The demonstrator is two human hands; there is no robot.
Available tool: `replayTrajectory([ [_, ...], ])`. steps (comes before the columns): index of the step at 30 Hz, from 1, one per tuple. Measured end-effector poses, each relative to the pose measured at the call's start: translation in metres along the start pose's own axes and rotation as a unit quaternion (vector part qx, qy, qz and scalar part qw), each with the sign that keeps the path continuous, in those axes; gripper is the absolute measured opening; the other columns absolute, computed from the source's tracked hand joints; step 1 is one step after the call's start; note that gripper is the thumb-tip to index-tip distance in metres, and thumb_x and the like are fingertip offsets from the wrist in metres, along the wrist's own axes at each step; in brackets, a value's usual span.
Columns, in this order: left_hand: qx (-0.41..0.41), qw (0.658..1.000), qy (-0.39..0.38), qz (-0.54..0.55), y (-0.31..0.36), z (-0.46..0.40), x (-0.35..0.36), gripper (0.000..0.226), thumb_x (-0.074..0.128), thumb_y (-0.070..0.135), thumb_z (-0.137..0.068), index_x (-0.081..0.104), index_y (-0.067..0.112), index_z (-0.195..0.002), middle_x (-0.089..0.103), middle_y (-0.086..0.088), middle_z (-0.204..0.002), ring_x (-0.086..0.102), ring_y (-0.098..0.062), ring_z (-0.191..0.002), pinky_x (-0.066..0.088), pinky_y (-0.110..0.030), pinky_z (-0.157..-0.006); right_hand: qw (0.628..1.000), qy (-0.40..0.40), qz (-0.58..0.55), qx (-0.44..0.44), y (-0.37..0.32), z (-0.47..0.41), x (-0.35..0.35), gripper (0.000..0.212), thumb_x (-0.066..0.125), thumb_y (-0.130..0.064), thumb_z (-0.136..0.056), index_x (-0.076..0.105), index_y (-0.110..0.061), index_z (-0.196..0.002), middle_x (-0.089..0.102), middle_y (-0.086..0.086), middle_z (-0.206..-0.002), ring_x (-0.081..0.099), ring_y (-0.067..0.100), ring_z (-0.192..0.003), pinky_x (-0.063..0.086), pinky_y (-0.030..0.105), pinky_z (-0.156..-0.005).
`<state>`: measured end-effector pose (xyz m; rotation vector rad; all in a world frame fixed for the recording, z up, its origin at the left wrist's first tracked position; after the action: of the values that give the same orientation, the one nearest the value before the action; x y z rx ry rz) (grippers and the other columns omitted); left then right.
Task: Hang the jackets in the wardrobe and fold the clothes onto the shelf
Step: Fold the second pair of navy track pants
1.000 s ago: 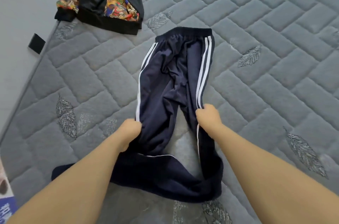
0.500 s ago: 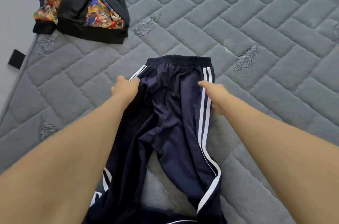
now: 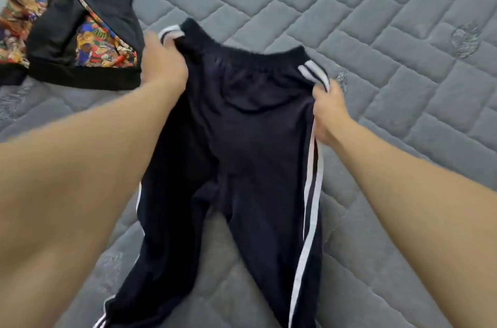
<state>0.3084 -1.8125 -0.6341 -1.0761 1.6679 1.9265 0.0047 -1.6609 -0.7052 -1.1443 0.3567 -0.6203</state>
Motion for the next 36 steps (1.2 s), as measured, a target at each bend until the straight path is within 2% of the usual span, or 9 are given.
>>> replayTrajectory([
  [4,0.060,0.983,0.001,-0.172,0.038,-0.011,0.028,0.066,0.023,0.055,-0.096,0.019,0.023,-0.153,0.021,-0.013,-0.156,0.021,-0.037,-0.143,0.014,-0.064,-0.111,0.992,0.038,0.111,-0.040,-0.037,-0.034,-0.004,0.085,0.060,-0.034,-0.091,0.004,-0.031,-0.156,0.025,0.008,-0.157,0.036,0.024,-0.139,0.032,0.043,-0.115],
  [7,0.180,0.937,-0.073,-0.290,-0.005,0.058,0.064,0.067,0.021,0.058,-0.098,0.008,0.028,-0.156,0.007,-0.007,-0.164,0.000,-0.031,-0.151,-0.004,-0.078,-0.104,0.948,0.040,0.308,-0.069,-0.006,-0.005,0.000,0.093,0.063,-0.034,-0.088,0.003,-0.020,-0.157,0.016,0.013,-0.154,0.024,0.026,-0.142,0.020,0.032,-0.117],
  [10,0.156,0.898,-0.221,-0.347,-0.103,0.166,0.090,0.071,0.016,0.060,-0.097,0.002,0.027,-0.158,-0.004,-0.001,-0.166,-0.010,-0.026,-0.151,-0.003,-0.074,-0.110,0.881,-0.013,0.471,-0.040,0.057,0.043,-0.007,0.099,0.065,-0.043,-0.085,0.001,-0.021,-0.157,0.013,0.015,-0.156,0.028,0.035,-0.139,0.024,0.043,-0.116],
  [16,0.132,0.899,-0.238,-0.343,-0.162,0.272,0.069,0.079,0.017,0.060,-0.094,0.013,0.014,-0.158,0.007,-0.012,-0.165,0.003,-0.036,-0.151,0.007,-0.064,-0.116,0.811,-0.042,0.579,-0.072,0.089,0.082,-0.027,0.099,0.058,-0.013,-0.078,-0.002,-0.022,-0.156,0.009,0.015,-0.156,0.021,0.036,-0.139,0.022,0.042,-0.114],
  [21,0.191,0.846,-0.330,-0.373,-0.172,0.305,0.056,0.077,0.018,0.063,-0.096,-0.016,0.028,-0.155,-0.020,-0.008,-0.163,-0.021,-0.031,-0.148,-0.007,-0.058,-0.118,0.603,-0.109,0.773,-0.163,0.094,0.110,-0.060,0.097,0.055,-0.021,-0.081,-0.008,-0.026,-0.156,-0.017,0.011,-0.160,-0.008,0.033,-0.148,-0.001,0.062,-0.115],
  [23,0.213,0.832,-0.361,-0.362,-0.174,0.333,0.045,0.079,0.021,0.065,-0.095,-0.012,0.029,-0.156,-0.016,-0.012,-0.164,-0.018,-0.030,-0.149,-0.008,-0.057,-0.118,0.525,-0.163,0.813,-0.191,0.103,0.130,-0.068,0.081,0.054,-0.024,-0.084,0.014,-0.023,-0.155,-0.009,0.011,-0.162,-0.011,0.032,-0.149,-0.010,0.063,-0.113],
  [26,0.222,0.843,-0.369,-0.322,-0.171,0.373,0.021,0.077,0.023,0.064,-0.090,0.029,0.024,-0.155,0.017,-0.013,-0.162,0.010,-0.031,-0.151,0.000,-0.055,-0.120,0.455,-0.232,0.801,-0.312,0.101,0.160,-0.067,0.039,0.059,-0.018,-0.080,0.062,-0.012,-0.118,0.048,0.011,-0.134,0.028,0.034,-0.140,-0.007,0.057,-0.117],
  [30,0.222,0.851,-0.395,-0.267,-0.176,0.416,-0.006,0.052,0.034,0.057,-0.089,0.063,0.021,-0.112,0.045,0.000,-0.139,0.042,-0.025,-0.126,0.032,-0.039,-0.107,0.331,-0.436,0.783,-0.296,0.117,0.204,-0.074,0.023,0.047,-0.020,-0.083,0.059,-0.022,-0.102,0.061,-0.001,-0.103,0.054,0.025,-0.108,0.024,0.041,-0.112],
  [36,0.010,0.776,-0.566,-0.279,-0.215,0.456,-0.037,0.031,0.044,0.054,-0.084,0.051,0.026,-0.094,0.063,0.000,-0.105,0.058,-0.027,-0.100,0.042,-0.038,-0.080,0.380,-0.520,0.743,-0.184,0.122,0.251,-0.081,0.017,0.052,-0.035,-0.083,0.057,-0.025,-0.096,0.066,-0.002,-0.104,0.061,0.026,-0.099,0.034,0.032,-0.079],
])
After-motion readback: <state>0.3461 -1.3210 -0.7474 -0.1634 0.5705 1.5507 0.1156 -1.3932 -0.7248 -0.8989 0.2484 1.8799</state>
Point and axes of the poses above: each hand's wrist, its own z-axis away from the middle knuckle, its own x-axis out of the palm, y = z × x, the point moved 7 cm from there along -z, towards the middle knuckle
